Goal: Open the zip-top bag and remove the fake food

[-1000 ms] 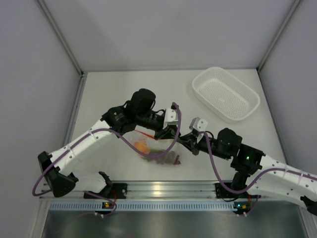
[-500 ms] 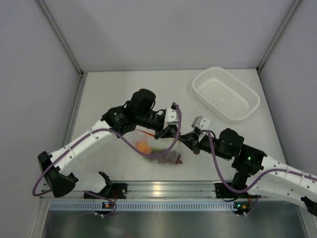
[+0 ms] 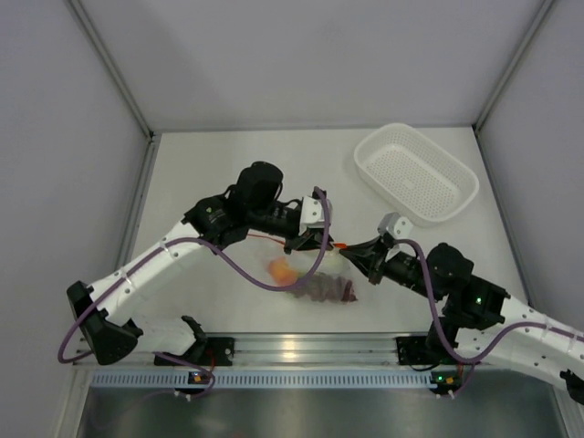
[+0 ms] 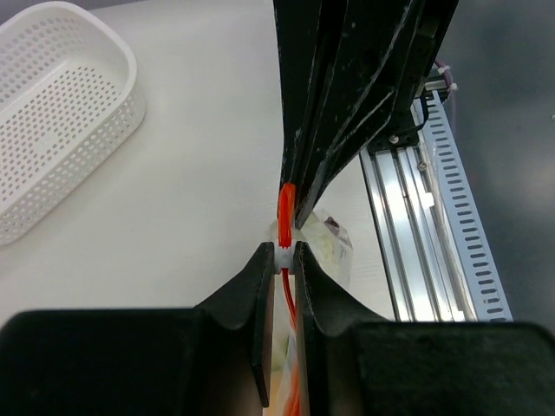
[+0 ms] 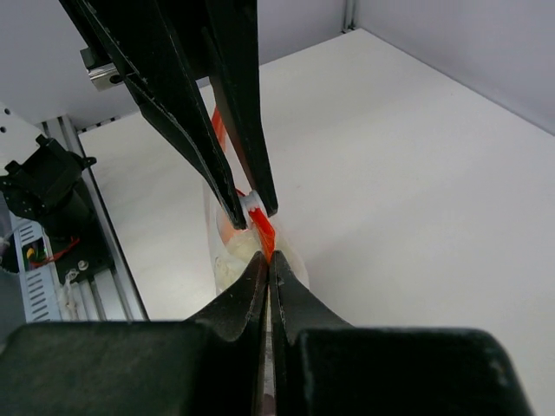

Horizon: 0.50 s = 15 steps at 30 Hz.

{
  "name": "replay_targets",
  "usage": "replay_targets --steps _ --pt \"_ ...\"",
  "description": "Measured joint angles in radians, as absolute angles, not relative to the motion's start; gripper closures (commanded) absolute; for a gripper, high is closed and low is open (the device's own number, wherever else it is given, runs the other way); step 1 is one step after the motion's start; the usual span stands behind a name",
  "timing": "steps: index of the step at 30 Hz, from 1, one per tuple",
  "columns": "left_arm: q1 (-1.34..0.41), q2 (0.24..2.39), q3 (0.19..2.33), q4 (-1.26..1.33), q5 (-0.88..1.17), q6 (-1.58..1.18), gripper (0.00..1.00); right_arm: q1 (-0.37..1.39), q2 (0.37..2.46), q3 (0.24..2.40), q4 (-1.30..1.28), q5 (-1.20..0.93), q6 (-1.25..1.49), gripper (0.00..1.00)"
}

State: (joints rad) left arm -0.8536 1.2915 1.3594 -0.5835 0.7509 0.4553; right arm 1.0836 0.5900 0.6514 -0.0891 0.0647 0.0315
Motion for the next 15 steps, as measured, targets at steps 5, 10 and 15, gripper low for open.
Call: replay_targets --steps 5,10,15 --pt "-0.838 1.290 1.360 -0.593 0.750 0.471 1.00 1.084 0.519 0.649 -0.125 0.101 0.038 1.00" --pt "-0.781 1.290 1.360 -0.635 0.755 0.487 1.00 1.084 0.462 0.657 -0.199 0.149 0.037 1.00" --pt "-0.720 1.290 1.360 -0.667 0.772 0.503 1.00 1.084 0.397 0.704 -0.307 0.206 0.038 1.00"
